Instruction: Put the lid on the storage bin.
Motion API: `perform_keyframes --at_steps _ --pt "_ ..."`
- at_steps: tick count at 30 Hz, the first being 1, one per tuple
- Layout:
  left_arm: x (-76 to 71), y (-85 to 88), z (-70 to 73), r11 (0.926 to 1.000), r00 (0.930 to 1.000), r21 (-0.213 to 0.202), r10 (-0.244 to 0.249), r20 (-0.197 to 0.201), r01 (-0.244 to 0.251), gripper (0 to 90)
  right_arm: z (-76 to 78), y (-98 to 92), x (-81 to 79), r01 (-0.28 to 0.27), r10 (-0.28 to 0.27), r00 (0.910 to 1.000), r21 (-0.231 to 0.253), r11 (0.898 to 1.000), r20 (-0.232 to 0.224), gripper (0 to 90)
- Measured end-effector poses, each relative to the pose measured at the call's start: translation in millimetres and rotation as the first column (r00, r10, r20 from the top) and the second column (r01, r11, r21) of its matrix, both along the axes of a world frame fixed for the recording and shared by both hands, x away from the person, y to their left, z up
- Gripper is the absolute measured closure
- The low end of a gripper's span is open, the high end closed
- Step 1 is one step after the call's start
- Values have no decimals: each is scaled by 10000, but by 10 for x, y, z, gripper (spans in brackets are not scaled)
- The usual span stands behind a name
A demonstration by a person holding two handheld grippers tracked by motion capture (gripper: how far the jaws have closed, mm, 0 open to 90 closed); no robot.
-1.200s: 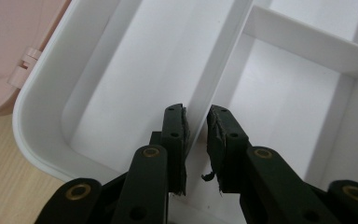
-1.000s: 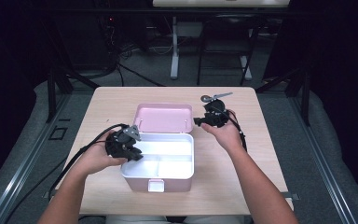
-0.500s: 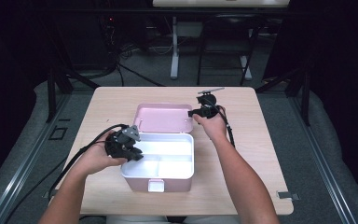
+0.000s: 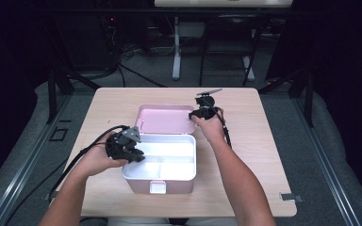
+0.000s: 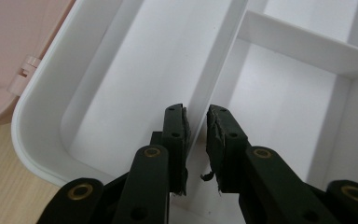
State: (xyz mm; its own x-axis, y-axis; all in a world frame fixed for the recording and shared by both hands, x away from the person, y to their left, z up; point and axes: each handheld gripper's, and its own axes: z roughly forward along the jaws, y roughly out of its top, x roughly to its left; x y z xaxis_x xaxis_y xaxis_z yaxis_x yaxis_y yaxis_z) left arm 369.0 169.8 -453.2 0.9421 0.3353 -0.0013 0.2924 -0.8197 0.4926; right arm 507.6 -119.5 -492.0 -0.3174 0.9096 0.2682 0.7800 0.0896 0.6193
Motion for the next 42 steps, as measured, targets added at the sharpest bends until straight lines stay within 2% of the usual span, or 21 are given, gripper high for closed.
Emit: perform_keyframes --at_steps 5,12,18,23,32,34,37,42 --pt "-4 -2 0 10000 10000 12 15 23 -15 774 34 35 -18 247 -247 9997 -221 9995 -25 741" --pt "-6 -2 1 10000 10000 27 0 22 0 774 149 69 -39 271 -274 9996 -645 9975 -28 779" --pt "-9 2 -5 10000 10000 -65 35 32 -35 775 190 97 -68 577 -573 9983 -656 9962 82 803" --pt "-7 7 -6 10000 10000 -91 29 21 -29 775 246 88 -109 716 -703 9970 -391 9967 318 816" --pt "-9 7 -8 9999 10000 -153 -13 -29 13 780 451 32 -250 736 -766 9891 284 9969 1256 847" --pt "-10 6 -8 9999 10000 -146 -32 -26 32 782 504 24 -295 643 -703 9839 417 9971 1640 854" --pt "-8 8 -8 9999 10000 -144 -77 -9 77 783 565 20 -362 494 -543 9756 281 9984 2127 857" --pt "-2 15 -11 9997 9998 -194 -179 3 179 787 647 0 -489 356 -432 9628 335 9988 2667 862"
